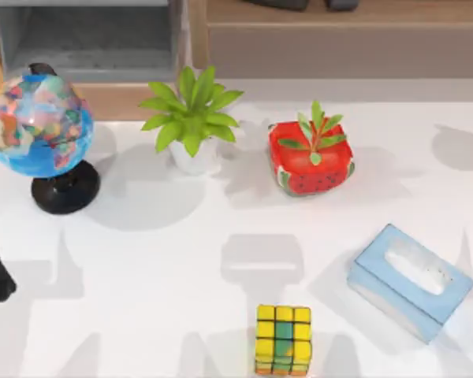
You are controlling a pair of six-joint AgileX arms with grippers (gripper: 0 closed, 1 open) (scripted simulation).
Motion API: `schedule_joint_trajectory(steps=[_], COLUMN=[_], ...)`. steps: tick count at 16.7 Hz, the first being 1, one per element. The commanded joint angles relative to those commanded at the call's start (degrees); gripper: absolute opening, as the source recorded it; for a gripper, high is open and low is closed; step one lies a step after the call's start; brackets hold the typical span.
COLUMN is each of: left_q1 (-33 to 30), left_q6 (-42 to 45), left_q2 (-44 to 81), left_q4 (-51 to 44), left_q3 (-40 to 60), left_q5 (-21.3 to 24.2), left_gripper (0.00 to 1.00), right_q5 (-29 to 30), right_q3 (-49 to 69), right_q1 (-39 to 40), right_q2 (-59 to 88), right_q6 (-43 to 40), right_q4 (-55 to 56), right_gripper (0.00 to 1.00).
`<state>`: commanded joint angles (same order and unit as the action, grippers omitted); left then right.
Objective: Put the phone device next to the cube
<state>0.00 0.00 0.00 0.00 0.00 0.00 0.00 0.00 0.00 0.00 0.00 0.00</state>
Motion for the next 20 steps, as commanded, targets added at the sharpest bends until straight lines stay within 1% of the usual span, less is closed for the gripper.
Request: schedule_joint_trajectory(steps=[4,8,12,20], left_q1=[0.5,3.0,6.8,15.0], left_q6=[0.8,5.2,11.9,26.4], left_q2=[1.8,12.8,32.8,81.5], left_q4=[-1.2,-7.8,-17.7,-39.4], left_q3=[1.7,10.4,23.5,52.1], left_q5=[0.0,0.0,0.0,0.0], left_gripper=[1.0,1.0,1.0,1.0], right_q5=[0.0,0.0,0.0,0.0], right_q3=[0.0,0.0,0.0,0.0], right_q1=[0.0,0.0,0.0,0.0], right_q2=[0.0,0.0,0.0,0.0], right_q6=[0.0,0.0,0.0,0.0], right_q4=[0.0,0.0,0.0,0.0], right_gripper=[1.0,1.0,1.0,1.0])
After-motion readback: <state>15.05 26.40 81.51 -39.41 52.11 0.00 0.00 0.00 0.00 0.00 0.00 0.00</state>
